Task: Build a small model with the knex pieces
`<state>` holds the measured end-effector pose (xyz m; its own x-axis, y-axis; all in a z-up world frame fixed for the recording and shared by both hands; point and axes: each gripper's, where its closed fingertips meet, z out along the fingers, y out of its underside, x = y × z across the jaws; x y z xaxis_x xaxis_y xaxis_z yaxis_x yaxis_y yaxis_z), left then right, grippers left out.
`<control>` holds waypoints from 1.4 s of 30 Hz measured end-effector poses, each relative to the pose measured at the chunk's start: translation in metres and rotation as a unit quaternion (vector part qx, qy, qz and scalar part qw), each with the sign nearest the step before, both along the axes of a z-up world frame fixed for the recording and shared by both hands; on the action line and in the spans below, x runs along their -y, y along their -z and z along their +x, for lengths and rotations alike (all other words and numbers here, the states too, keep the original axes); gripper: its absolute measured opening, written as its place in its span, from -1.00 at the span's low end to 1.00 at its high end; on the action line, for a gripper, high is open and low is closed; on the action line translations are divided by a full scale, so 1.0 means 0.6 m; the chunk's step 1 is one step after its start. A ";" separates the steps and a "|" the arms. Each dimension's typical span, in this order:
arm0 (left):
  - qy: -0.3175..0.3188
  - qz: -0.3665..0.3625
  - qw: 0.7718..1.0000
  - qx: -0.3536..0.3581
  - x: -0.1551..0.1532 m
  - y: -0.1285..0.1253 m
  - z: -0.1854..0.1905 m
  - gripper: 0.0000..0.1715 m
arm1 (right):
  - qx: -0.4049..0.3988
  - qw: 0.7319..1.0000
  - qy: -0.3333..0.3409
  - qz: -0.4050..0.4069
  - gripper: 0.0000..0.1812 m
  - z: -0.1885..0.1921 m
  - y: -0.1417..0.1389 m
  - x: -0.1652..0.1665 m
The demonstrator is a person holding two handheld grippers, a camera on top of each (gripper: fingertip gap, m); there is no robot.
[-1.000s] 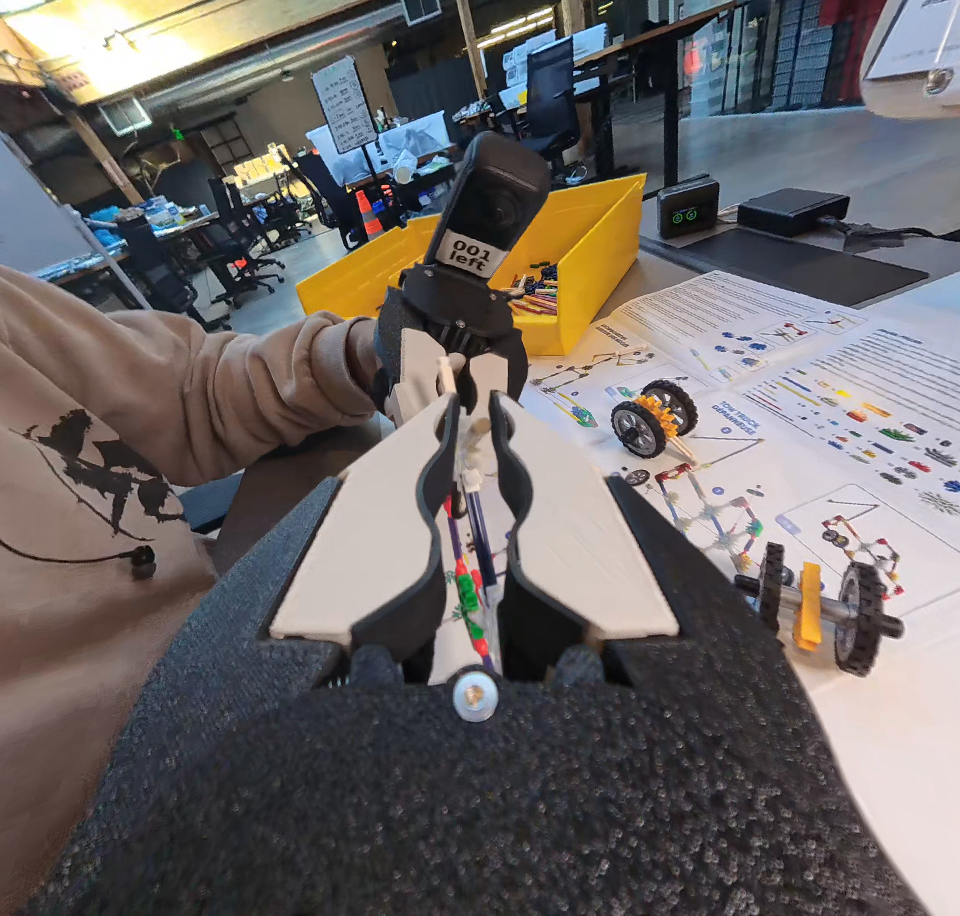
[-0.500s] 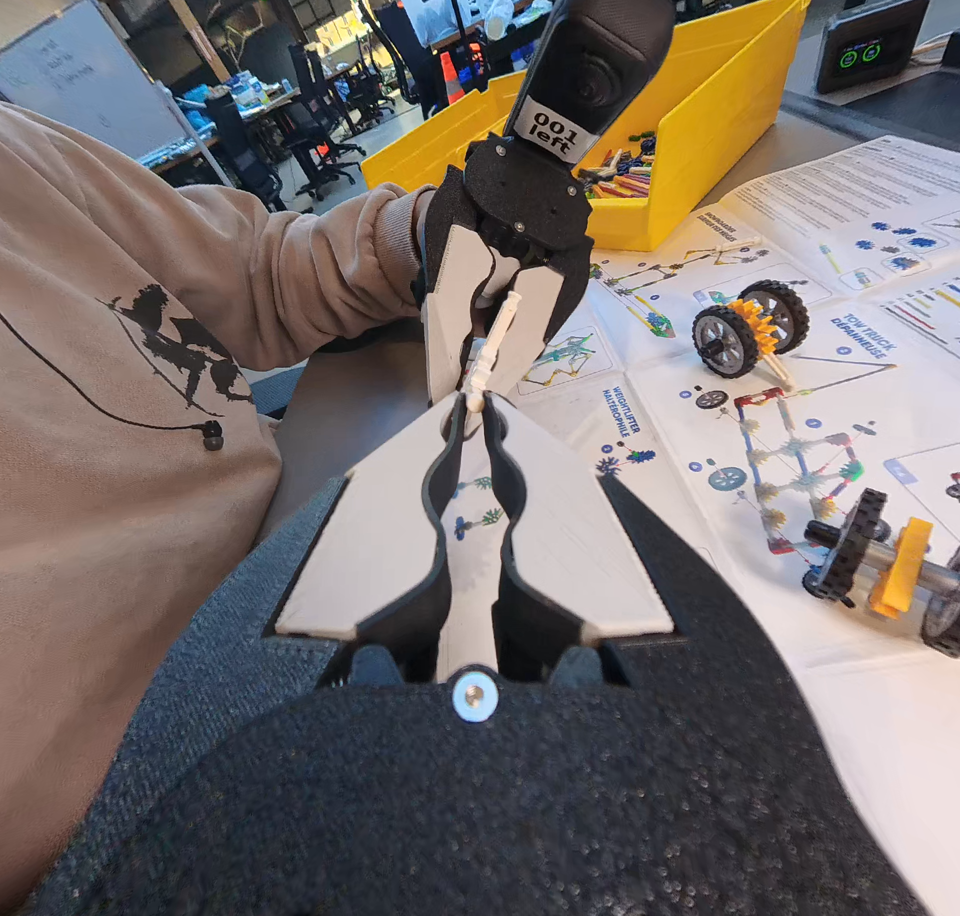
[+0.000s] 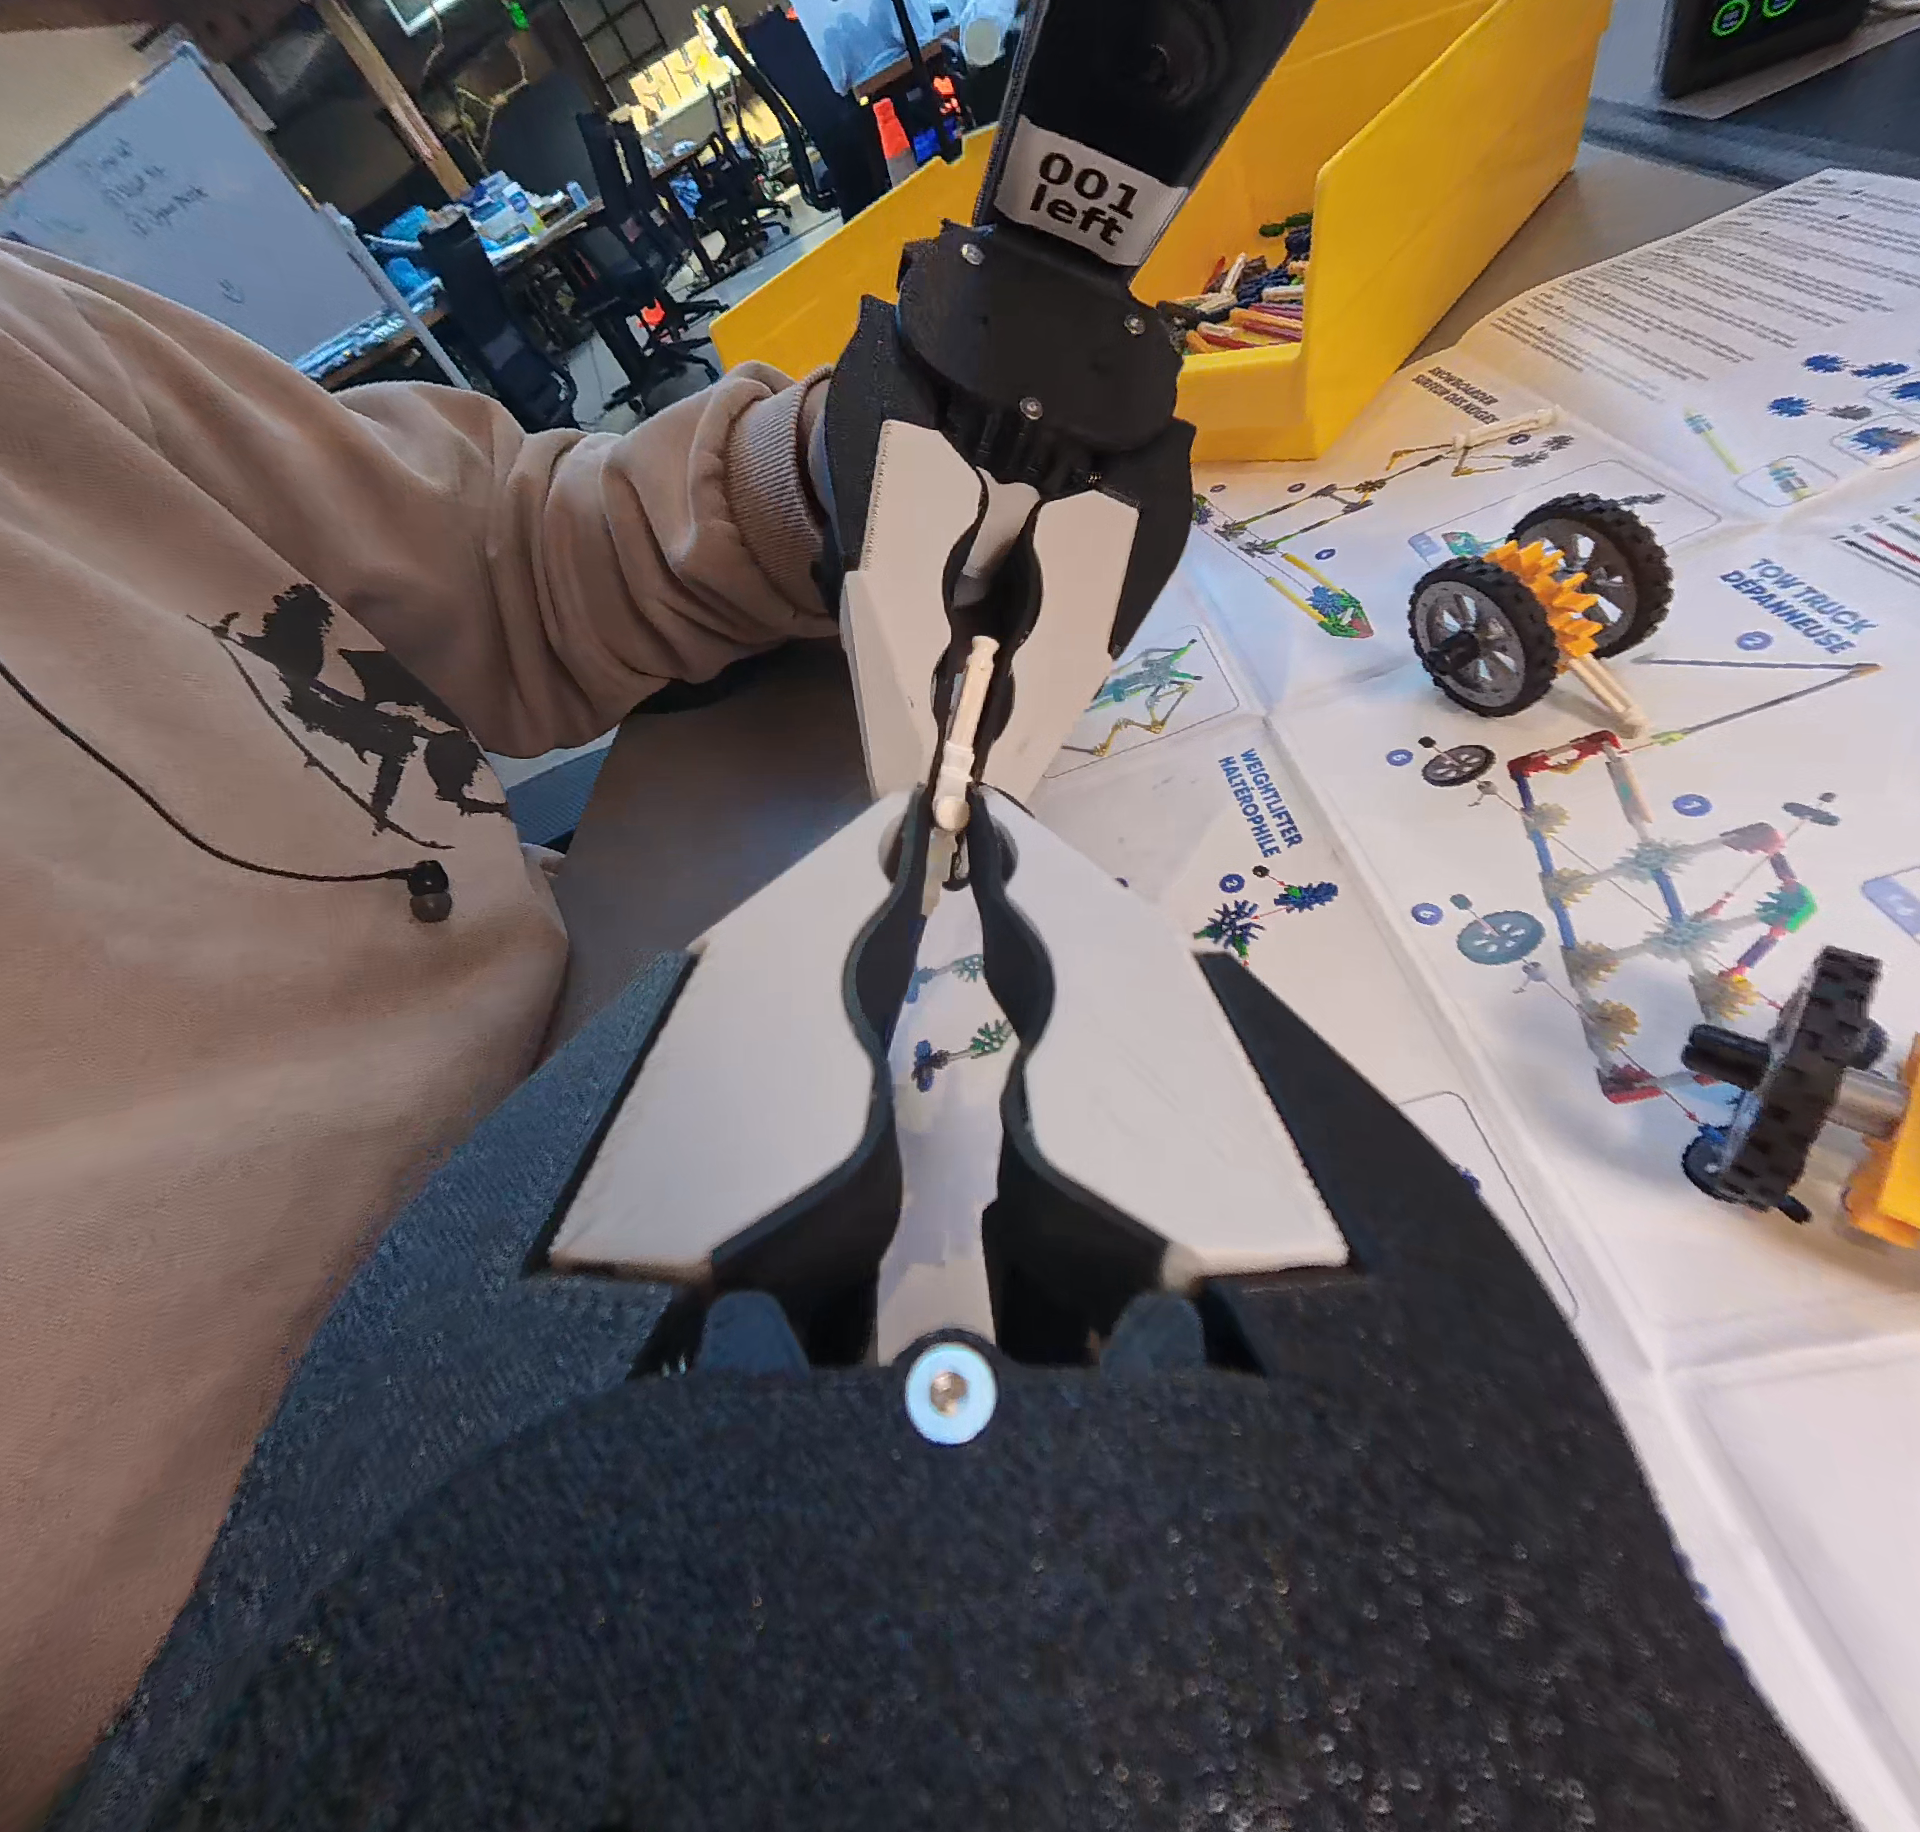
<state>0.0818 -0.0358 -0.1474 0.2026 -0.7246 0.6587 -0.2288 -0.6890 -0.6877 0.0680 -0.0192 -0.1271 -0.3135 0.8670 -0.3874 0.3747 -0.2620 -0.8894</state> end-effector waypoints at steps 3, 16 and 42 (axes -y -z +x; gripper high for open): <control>-0.018 -0.011 1.000 -0.001 -0.011 0.007 -0.001 -0.96 | 0.016 1.000 0.017 0.007 -0.96 -0.002 0.007 -0.011; -0.120 -0.075 0.990 -0.011 -0.068 0.073 -0.030 -0.97 | 0.063 0.861 0.142 0.484 -0.98 -0.049 0.065 -0.049; -0.031 -0.027 0.999 0.014 -0.029 0.033 -0.058 -0.96 | 0.094 0.973 0.134 0.160 -0.62 -0.007 0.072 -0.089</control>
